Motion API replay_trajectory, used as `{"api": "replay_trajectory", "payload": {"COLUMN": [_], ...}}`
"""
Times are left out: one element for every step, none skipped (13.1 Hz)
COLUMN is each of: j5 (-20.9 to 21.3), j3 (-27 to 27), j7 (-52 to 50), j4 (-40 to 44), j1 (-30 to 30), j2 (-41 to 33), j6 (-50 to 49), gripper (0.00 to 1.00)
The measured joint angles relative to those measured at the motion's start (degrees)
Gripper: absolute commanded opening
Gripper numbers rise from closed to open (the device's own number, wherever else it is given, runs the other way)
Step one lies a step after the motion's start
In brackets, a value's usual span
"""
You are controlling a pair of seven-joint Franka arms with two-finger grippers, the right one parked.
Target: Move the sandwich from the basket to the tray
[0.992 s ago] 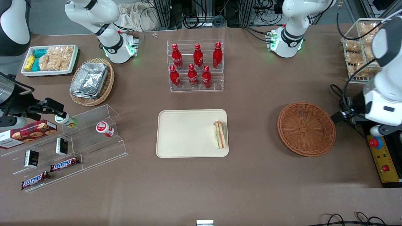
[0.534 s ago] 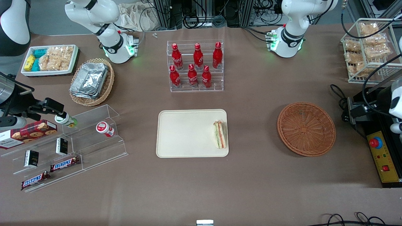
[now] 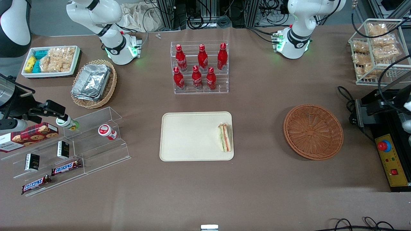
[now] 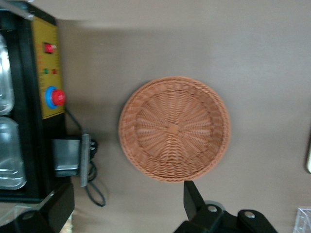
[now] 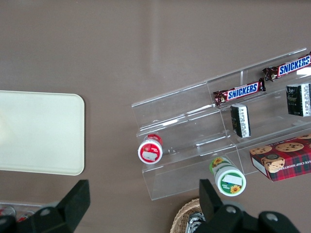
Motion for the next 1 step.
{"api": "replay_trajectory", "payload": {"j5": [-1.34], "j3": [-0.32], "j7": [0.00], "j4": [0.38], "j1": [-0.37], "j2": [0.45], "j6": [0.01], "gripper": [1.00]}}
